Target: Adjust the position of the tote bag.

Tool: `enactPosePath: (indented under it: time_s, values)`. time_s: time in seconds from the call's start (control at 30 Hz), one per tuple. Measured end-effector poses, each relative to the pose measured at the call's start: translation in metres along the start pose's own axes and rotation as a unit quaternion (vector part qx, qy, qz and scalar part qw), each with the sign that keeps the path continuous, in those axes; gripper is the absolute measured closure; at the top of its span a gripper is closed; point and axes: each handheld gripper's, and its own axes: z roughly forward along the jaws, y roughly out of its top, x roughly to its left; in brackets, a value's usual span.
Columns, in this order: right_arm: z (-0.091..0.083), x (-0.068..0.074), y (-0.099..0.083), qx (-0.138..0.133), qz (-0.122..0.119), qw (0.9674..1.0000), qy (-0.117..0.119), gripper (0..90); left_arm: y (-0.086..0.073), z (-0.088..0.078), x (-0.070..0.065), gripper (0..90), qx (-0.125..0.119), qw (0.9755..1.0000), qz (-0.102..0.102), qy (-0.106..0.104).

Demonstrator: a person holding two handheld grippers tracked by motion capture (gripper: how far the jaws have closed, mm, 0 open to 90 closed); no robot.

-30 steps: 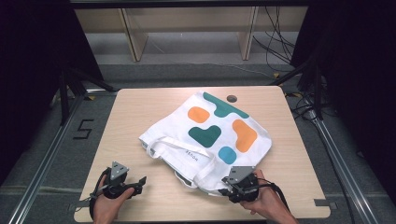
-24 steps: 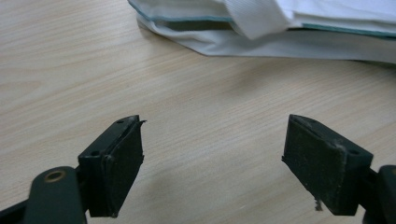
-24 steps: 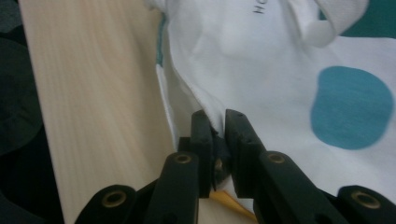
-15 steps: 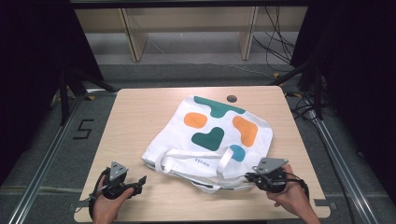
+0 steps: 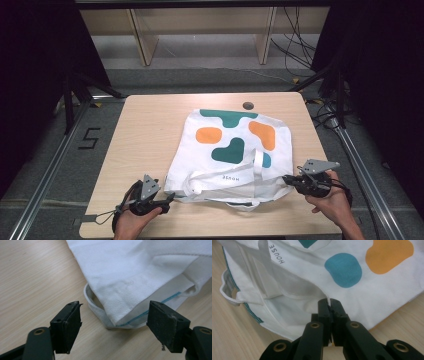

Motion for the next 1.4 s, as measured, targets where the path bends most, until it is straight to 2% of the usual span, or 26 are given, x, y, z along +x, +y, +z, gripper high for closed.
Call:
enactPosePath:
  time_s: [0.03, 0.17, 0.2, 0.27, 0.3, 0.37, 0.4, 0.47, 0.53, 0.57, 0.67, 0.7, 0.77, 0.83, 0.87, 0.93, 0.97, 1.0, 1.17, 1.2, 1.23, 1.27, 1.3, 1.33, 1.37, 1.4]
  values:
    - [0.000, 0.000, 0.000, 0.000, 0.000, 1.0000, 0.000, 88.4, 0.000, 0.003, -0.003, 26.0, 0.003, 0.9999, -0.012, -0.001]
    - [0.000, -0.001, 0.000, -0.001, -0.002, 1.0000, 0.003, 88.2, 0.007, 0.010, -0.002, 27.9, 0.017, 0.9997, 0.012, 0.013]
    - [0.001, 0.001, 0.000, 0.003, 0.013, 0.9999, 0.003, 88.0, 0.009, 0.014, -0.002, 30.6, 0.014, 0.9998, 0.000, 0.010]
    - [0.001, 0.001, 0.000, 0.004, 0.014, 0.9999, 0.004, 87.9, 0.012, 0.018, 0.000, 32.4, 0.011, 0.9998, 0.013, 0.008]
    - [0.001, -0.001, 0.000, -0.002, 0.009, 0.9999, 0.004, 87.6, 0.012, 0.020, 0.000, 36.5, 0.004, 1.0000, 0.001, 0.003]
    - [0.000, -0.002, 0.000, -0.003, 0.010, 0.9999, 0.006, 86.9, 0.015, 0.023, 0.002, 42.7, -0.018, 0.9998, 0.009, -0.004]
    - [0.000, -0.003, -0.001, -0.007, 0.009, 0.9999, 0.000, 85.0, 0.018, 0.025, 0.001, 52.4, -0.027, 0.9996, 0.004, 0.000]
    - [-0.001, -0.002, -0.001, -0.005, 0.010, 0.9999, -0.001, 83.5, 0.020, 0.027, 0.000, 55.6, -0.031, 0.9995, -0.010, -0.006]
    - [-0.001, -0.002, -0.001, -0.007, 0.005, 1.0000, -0.005, 79.6, 0.021, 0.025, 0.002, 63.5, -0.019, 0.9996, 0.020, -0.007]
    - [0.000, 0.001, -0.001, 0.000, 0.009, 0.9999, -0.005, 78.3, 0.022, 0.027, 0.000, 66.8, -0.032, 0.9994, 0.010, -0.003]
    - [0.005, 0.008, 0.000, 0.013, -0.016, 0.9998, -0.002, 74.4, 0.022, 0.024, 0.000, 73.4, -0.032, 0.9993, 0.013, -0.013]
    - [0.007, 0.011, 0.000, 0.017, -0.032, 0.9993, -0.001, 72.5, 0.022, 0.024, 0.002, 75.1, -0.030, 0.9991, 0.026, -0.014]
    - [0.012, 0.016, 0.001, 0.033, -0.046, 0.9984, -0.006, 70.9, 0.022, 0.023, 0.004, 77.2, -0.025, 0.9989, 0.036, -0.019]
    - [0.015, 0.014, -0.001, 0.045, -0.078, 0.9957, -0.023, 72.3, 0.022, 0.023, 0.004, 79.0, -0.024, 0.9987, 0.038, -0.024]
    - [0.016, 0.017, -0.001, 0.044, -0.061, 0.9972, -0.006, 75.9, 0.023, 0.022, 0.004, 79.8, -0.024, 0.9987, 0.037, -0.025]
    - [0.016, 0.016, -0.002, 0.046, -0.064, 0.9968, -0.005, 84.0, 0.023, 0.020, 0.004, 81.3, -0.024, 0.9986, 0.042, -0.023]
    - [0.015, 0.015, -0.003, 0.042, -0.061, 0.9972, -0.010, 86.5, 0.023, 0.019, 0.002, 82.3, -0.031, 0.9988, 0.029, -0.024]
    - [0.014, 0.014, -0.002, 0.034, -0.058, 0.9976, -0.016, 87.3, 0.024, 0.017, 0.002, 83.6, -0.033, 0.9985, 0.037, -0.024]
    - [0.001, 0.008, 0.003, -0.008, -0.058, 0.9978, -0.030, 87.9, 0.027, 0.003, -0.002, 85.2, -0.054, 0.9975, 0.023, -0.040]
    - [-0.002, 0.011, 0.004, -0.015, -0.030, 0.9992, -0.022, 87.9, 0.029, -0.001, -0.002, 85.3, -0.061, 0.9961, 0.048, -0.042]
    - [-0.002, 0.011, 0.004, -0.015, -0.030, 0.9992, -0.022, 87.9, 0.030, -0.004, -0.003, 85.3, -0.060, 0.9960, 0.052, -0.042]
    - [-0.003, 0.006, 0.004, -0.014, -0.061, 0.9974, -0.034, 87.9, 0.030, -0.008, -0.005, 85.4, -0.062, 0.9957, 0.052, -0.045]
    - [-0.005, 0.005, 0.004, -0.006, -0.061, 0.9970, -0.047, 87.9, 0.031, -0.011, -0.005, 85.5, -0.062, 0.9954, 0.054, -0.049]
    - [-0.005, 0.006, 0.004, -0.013, -0.057, 0.9975, -0.039, 87.9, 0.033, -0.017, -0.005, 85.6, -0.064, 0.9950, 0.058, -0.051]
    - [-0.005, 0.011, 0.004, -0.022, -0.029, 0.9991, -0.022, 87.9, 0.034, -0.020, -0.006, 85.7, -0.069, 0.9949, 0.055, -0.049]
    - [-0.007, 0.012, 0.006, -0.024, -0.032, 0.9989, -0.023, 87.9, 0.037, -0.024, -0.006, 85.7, -0.072, 0.9947, 0.056, -0.049]
